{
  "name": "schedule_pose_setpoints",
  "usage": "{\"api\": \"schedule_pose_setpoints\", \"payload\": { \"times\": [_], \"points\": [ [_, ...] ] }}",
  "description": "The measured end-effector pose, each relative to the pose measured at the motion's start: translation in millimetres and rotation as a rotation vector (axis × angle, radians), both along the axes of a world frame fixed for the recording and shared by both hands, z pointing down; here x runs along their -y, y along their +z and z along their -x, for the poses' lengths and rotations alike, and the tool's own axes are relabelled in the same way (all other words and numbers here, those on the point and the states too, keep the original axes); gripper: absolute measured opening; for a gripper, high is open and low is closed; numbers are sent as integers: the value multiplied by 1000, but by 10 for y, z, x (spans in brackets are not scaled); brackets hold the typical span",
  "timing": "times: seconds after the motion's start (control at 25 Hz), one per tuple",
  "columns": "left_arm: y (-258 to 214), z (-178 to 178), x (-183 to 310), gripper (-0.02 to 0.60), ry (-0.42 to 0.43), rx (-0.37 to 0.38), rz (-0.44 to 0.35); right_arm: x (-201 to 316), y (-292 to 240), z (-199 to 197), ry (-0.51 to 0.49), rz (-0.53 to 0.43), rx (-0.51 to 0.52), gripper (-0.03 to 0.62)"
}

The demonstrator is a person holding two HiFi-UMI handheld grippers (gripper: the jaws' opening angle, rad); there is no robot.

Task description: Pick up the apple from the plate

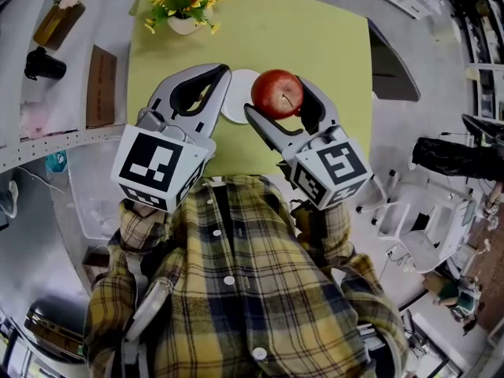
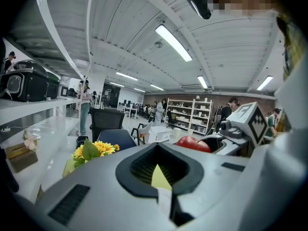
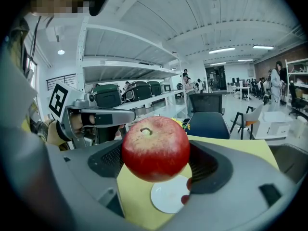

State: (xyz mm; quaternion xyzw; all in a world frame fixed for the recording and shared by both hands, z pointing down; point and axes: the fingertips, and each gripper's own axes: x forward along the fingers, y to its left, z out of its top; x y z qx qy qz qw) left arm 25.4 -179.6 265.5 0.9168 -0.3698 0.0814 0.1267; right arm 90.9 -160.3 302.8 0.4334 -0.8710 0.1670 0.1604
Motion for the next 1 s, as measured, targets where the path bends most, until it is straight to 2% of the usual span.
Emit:
{"api": "schedule_pose_setpoints", "payload": {
  "times": [1.0],
  "points": [
    [-3, 43, 16, -2, -3, 1, 1, -11, 9, 34, -9, 18, -1, 400]
  ]
}}
